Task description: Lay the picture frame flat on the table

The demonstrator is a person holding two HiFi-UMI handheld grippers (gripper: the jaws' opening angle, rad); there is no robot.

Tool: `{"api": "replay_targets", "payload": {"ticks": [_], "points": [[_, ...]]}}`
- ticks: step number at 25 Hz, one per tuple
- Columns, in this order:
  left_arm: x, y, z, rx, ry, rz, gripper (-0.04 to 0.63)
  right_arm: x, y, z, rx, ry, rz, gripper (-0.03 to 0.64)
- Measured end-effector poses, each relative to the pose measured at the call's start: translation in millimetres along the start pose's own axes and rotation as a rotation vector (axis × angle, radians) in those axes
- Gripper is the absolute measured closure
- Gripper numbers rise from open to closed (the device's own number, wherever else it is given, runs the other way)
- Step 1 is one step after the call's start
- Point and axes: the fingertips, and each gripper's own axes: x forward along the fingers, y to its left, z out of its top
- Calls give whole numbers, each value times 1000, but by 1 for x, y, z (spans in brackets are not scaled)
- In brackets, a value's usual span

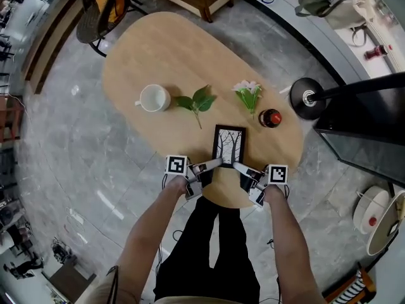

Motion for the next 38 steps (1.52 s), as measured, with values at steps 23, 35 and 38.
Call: {"api": "replay_targets", "payload": {"ticks": [23,35,38], "points": [[-12,28,5,399,12,606,373,-28,-28,-7,45,-87,-190,505],[-43,18,21,638,-121,932,339,-31,-20,-14,40,-64,-174,505],[-42,19,19,627,-119,909,337,-30,-17,-13,36,-63,-166,505]]}}
